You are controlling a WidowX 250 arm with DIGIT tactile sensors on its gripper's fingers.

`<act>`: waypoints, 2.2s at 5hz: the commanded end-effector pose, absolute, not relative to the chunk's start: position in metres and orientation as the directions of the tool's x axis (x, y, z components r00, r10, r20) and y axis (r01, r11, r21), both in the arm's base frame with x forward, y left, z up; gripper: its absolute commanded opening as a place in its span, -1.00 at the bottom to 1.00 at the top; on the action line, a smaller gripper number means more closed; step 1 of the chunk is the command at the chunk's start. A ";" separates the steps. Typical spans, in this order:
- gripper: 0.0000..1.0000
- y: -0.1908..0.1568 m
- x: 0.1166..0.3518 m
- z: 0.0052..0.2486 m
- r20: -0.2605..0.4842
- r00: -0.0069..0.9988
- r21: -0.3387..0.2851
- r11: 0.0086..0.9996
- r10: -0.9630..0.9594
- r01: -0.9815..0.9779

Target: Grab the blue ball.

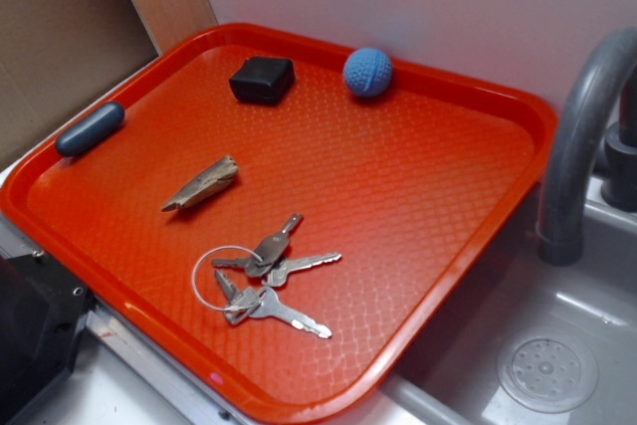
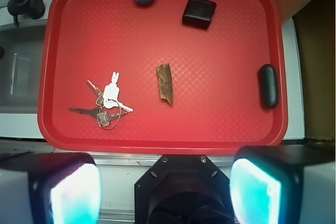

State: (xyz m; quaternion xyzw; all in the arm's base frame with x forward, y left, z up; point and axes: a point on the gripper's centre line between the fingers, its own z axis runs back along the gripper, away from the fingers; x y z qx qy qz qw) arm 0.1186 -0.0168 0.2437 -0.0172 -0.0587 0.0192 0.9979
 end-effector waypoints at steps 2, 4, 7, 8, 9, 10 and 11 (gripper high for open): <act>1.00 -0.023 0.160 0.217 0.276 0.961 -0.054 0.999 0.021 -0.006; 1.00 -0.030 0.170 0.211 0.286 0.958 -0.072 0.997 0.029 -0.009; 1.00 -0.041 0.220 0.191 0.277 0.961 -0.047 0.999 -0.001 0.015; 1.00 -0.045 0.259 0.169 0.283 0.959 -0.026 1.000 -0.002 0.010; 1.00 -0.051 0.283 0.144 0.326 0.945 0.000 1.000 -0.009 0.009; 1.00 -0.059 0.312 0.111 0.333 0.942 -0.002 0.999 -0.047 0.050; 1.00 -0.059 0.334 0.086 0.284 0.958 -0.007 0.998 -0.050 0.055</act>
